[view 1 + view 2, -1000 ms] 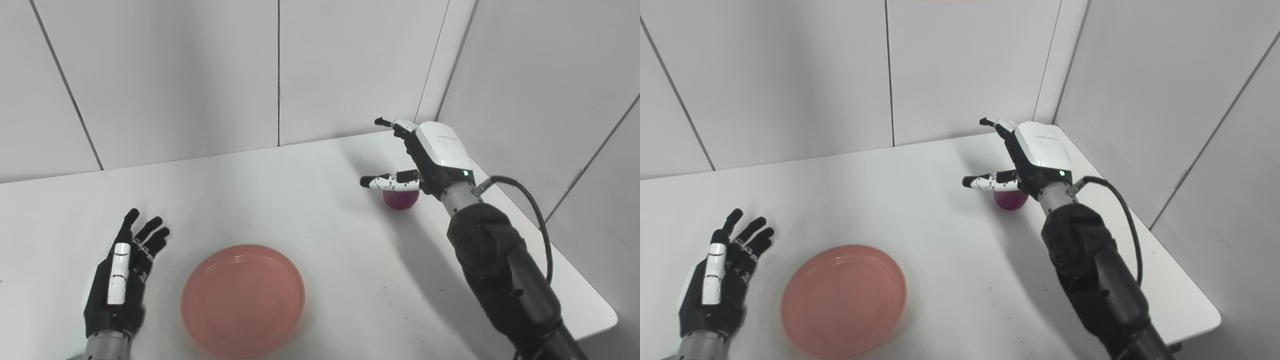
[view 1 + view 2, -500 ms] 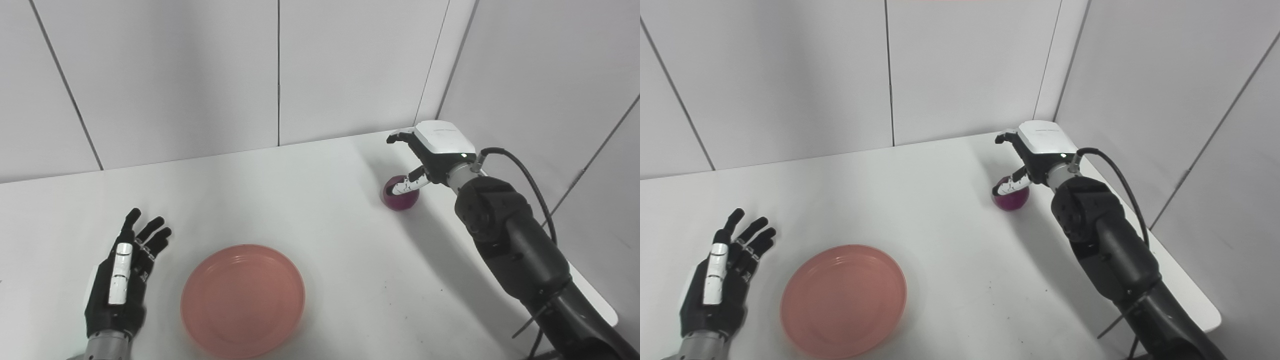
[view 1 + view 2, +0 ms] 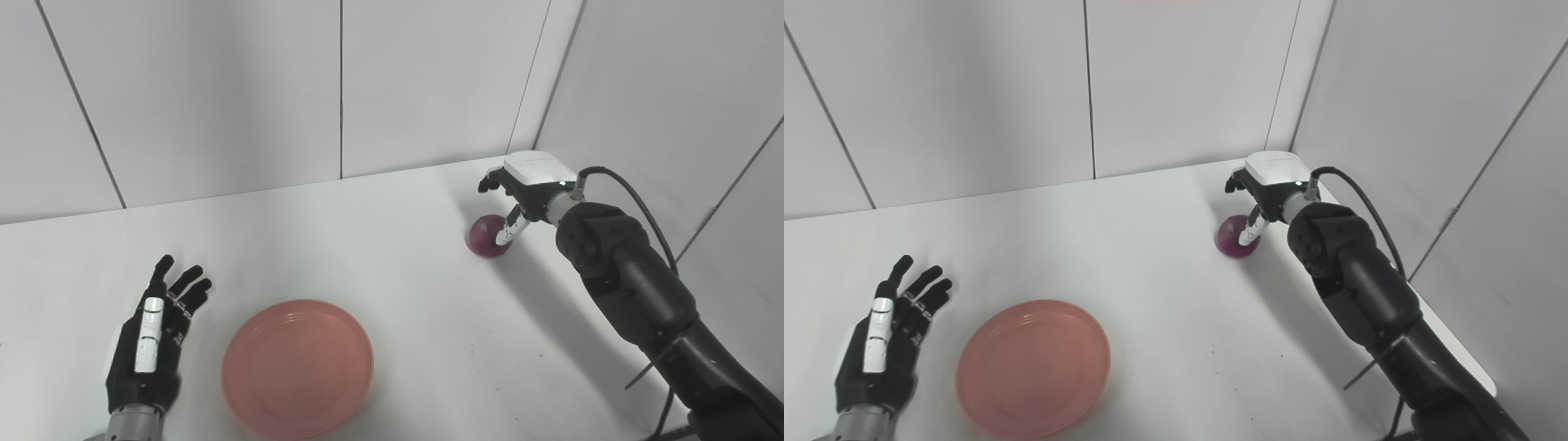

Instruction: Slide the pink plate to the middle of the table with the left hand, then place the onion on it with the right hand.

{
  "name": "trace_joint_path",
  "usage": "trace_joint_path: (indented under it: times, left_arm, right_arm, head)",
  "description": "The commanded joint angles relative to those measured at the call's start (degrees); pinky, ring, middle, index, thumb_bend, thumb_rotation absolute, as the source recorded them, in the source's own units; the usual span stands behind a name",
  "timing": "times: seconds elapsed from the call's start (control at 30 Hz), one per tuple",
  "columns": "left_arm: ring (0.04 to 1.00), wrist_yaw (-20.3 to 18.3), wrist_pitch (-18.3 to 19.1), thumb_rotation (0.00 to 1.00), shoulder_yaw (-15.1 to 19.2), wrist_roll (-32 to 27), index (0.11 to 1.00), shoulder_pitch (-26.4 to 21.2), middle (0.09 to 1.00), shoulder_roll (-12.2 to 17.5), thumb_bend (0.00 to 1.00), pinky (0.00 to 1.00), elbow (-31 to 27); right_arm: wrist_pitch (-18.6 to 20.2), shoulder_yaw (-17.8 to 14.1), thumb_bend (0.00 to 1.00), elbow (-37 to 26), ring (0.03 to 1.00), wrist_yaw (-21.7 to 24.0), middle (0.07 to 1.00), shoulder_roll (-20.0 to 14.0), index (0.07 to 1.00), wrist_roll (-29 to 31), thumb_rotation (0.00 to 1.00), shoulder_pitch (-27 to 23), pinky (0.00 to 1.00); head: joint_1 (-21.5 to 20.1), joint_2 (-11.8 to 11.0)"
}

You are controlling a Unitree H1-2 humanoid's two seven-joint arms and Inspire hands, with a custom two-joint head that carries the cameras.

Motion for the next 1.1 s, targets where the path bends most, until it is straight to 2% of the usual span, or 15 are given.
trace_joint_path:
  times: [0.0, 0.17, 0.27, 0.47, 0.7, 0.8, 1.07]
  left_arm:
    - [0.796, 0.2, 0.8, 0.77, -0.1, -0.4, 0.921, 0.2, 0.817, -0.4, 0.63, 0.87, -0.4]
    - [0.799, 0.1, 0.8, 0.77, -0.1, -0.5, 0.924, 0.2, 0.821, -0.4, 0.64, 0.88, -0.5]
    - [0.796, 0.1, 0.9, 0.78, -0.1, -0.5, 0.925, 0.2, 0.821, -0.4, 0.64, 0.87, -0.4]
    - [0.796, 0.2, 1.1, 0.77, 0.0, -0.7, 0.919, 0.0, 0.825, -0.7, 0.65, 0.87, -0.4]
    - [0.800, 0.2, 1.0, 0.77, -0.4, -0.5, 0.931, 0.2, 0.831, -0.6, 0.65, 0.86, -0.5]
    - [0.800, 0.4, 1.2, 0.75, -0.4, -0.6, 0.926, 0.2, 0.825, -0.7, 0.67, 0.87, -0.6]
    - [0.803, 0.3, 1.4, 0.76, -0.4, -0.7, 0.928, 0.2, 0.828, -0.6, 0.66, 0.87, -0.8]
  right_arm:
    - [0.2, -0.4, 1.00, 0.2, 0.742, -0.4, 0.809, -1.6, 0.776, -0.9, 0.16, -2.9, 0.53]
    - [0.4, -0.5, 1.00, 1.3, 0.739, -0.1, 0.817, -0.6, 0.780, 1.0, 0.14, -2.9, 0.53]
    - [0.2, -0.5, 1.00, 1.8, 0.704, 0.2, 0.808, -0.1, 0.781, 2.9, 0.16, -3.0, 0.51]
    - [0.6, 0.2, 1.00, 2.7, 0.724, 1.3, 0.820, 0.3, 0.778, 4.8, 0.20, -3.6, 0.54]
    - [0.5, 2.1, 1.00, 4.1, 0.750, 1.5, 0.816, 0.4, 0.779, 4.7, 0.18, -4.1, 0.58]
    - [0.9, 2.8, 1.00, 4.3, 0.749, 1.8, 0.814, 0.6, 0.779, 4.4, 0.15, -4.4, 0.57]
    - [1.2, 4.6, 1.00, 5.5, 0.743, 2.8, 0.828, 0.4, 0.786, 2.7, 0.17, -5.4, 0.56]
  head:
    - [0.2, 0.1]
    - [0.2, 0.2]
    - [0.1, 0.2]
    - [0.2, 0.3]
    - [0.4, 0.3]
    - [0.5, 0.4]
    - [0.5, 0.5]
